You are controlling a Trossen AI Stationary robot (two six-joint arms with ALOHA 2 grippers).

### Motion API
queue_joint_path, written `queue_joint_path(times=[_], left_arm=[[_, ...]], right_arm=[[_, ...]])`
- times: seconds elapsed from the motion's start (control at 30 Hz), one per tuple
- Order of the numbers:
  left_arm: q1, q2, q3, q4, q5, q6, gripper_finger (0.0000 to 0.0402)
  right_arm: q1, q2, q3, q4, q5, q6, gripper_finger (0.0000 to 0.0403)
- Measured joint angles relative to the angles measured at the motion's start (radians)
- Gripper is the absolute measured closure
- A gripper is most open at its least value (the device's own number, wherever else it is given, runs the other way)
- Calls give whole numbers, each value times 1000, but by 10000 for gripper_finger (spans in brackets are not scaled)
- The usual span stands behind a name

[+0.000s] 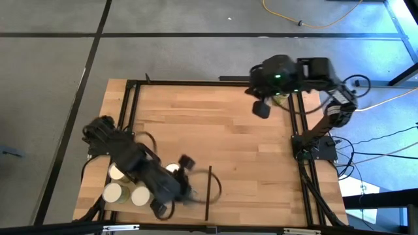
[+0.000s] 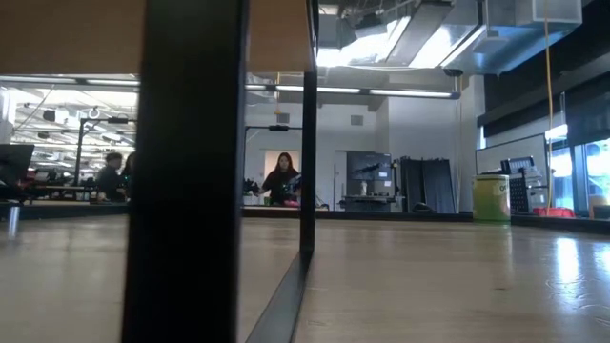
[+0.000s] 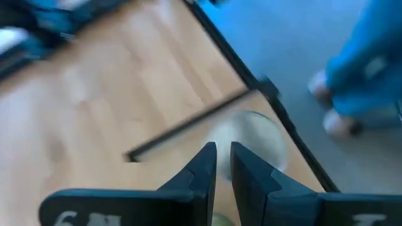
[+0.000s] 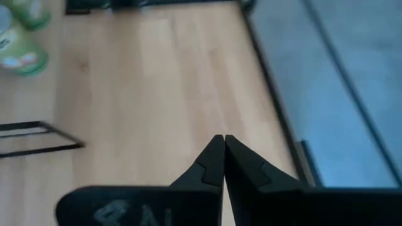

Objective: Pick and place cans onto a shelf
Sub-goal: Put the canned oranges on the shelf

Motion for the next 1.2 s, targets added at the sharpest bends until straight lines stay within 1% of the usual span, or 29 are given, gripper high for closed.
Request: queue_joint_path(times=[0.03, 0.13, 0.27, 0.4, 0.47, 0.6, 0.73, 0.8, 0.87, 1.07, 1.2], left_arm=[[5, -23, 0, 6, -24, -16, 362], [23, -88, 1, 10, -130, -68, 362], [47, -144, 1, -25, -271, -126, 362], [81, -201, 1, -84, -334, -190, 362], [99, -227, 1, -114, -347, -224, 362], [133, -281, 1, -192, -375, -239, 362], [168, -356, 1, -282, -460, -239, 362], [192, -397, 1, -292, -491, -239, 362], [215, -436, 1, -290, -497, -236, 362], [286, -535, 1, -290, -504, -209, 362], [321, -579, 1, -290, -554, -221, 362]], right_arm=[[0, -15, 1, -5, 29, 6, 389], [-4, -58, 1, -25, 163, 60, 389], [-50, -95, -12, -41, 257, 114, 389], [-136, -94, -39, -41, 349, 217, 389], [-196, -94, -73, -41, 371, 240, 389], [-336, -90, -180, -41, 356, 280, 389], [-480, -91, -310, -39, 266, 362, 389], [-540, -91, -379, -32, 212, 397, 389], [-587, -91, -449, -3, 179, 402, 389], [-698, -91, -651, 160, 147, 394, 388], [-764, -91, -769, 254, 115, 348, 385]])
